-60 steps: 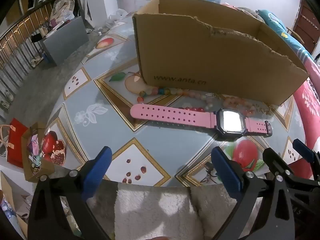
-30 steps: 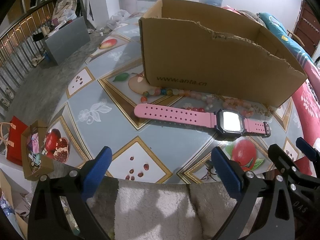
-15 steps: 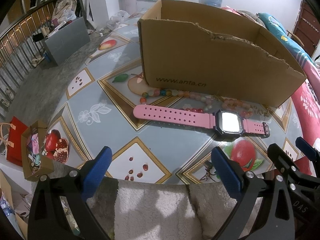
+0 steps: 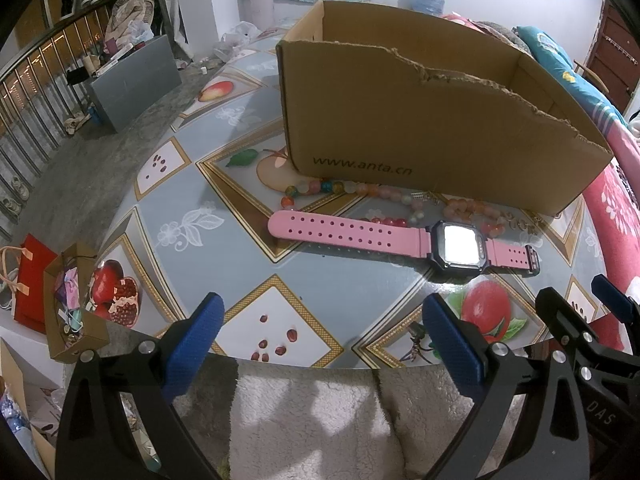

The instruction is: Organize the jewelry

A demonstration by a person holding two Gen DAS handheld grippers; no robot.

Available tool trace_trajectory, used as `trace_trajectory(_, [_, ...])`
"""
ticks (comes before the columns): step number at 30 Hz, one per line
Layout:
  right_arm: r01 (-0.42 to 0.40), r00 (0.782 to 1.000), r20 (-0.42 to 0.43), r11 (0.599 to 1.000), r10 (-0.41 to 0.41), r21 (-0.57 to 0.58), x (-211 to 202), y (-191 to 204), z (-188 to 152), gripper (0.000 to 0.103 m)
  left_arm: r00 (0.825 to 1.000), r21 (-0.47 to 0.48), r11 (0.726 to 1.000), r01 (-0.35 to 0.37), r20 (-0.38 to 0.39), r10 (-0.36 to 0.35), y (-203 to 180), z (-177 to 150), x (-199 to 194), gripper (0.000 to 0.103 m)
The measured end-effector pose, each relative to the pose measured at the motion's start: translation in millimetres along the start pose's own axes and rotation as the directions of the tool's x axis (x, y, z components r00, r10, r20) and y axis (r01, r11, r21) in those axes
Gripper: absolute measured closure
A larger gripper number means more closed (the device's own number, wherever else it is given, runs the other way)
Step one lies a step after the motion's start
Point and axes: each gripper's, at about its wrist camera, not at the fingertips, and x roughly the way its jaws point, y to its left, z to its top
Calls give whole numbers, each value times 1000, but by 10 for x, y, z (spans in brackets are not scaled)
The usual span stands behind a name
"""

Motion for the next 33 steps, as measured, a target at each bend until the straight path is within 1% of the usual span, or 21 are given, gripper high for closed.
trace_trajectory(13, [-1, 1000, -2, 1000, 1, 3, 13, 0, -14, 7, 1000, -1, 1000, -4, 1, 4, 12, 16, -13, 6])
trace_trajectory(25, [-9, 1000, 0, 1000, 9, 12, 39, -8, -28, 7, 1000, -5, 1000, -28, -4, 28, 47, 3, 42, 6])
trace_trajectory(30, [-34, 999, 7, 999, 34, 6, 70, -25, -30, 7, 999, 2, 999, -43, 1, 43, 81, -2, 100, 6])
trace_trajectory(33, [-65, 998, 18, 998, 65, -20, 76, -20, -36, 7, 999, 9, 999, -36, 14, 36, 104, -16, 113, 6])
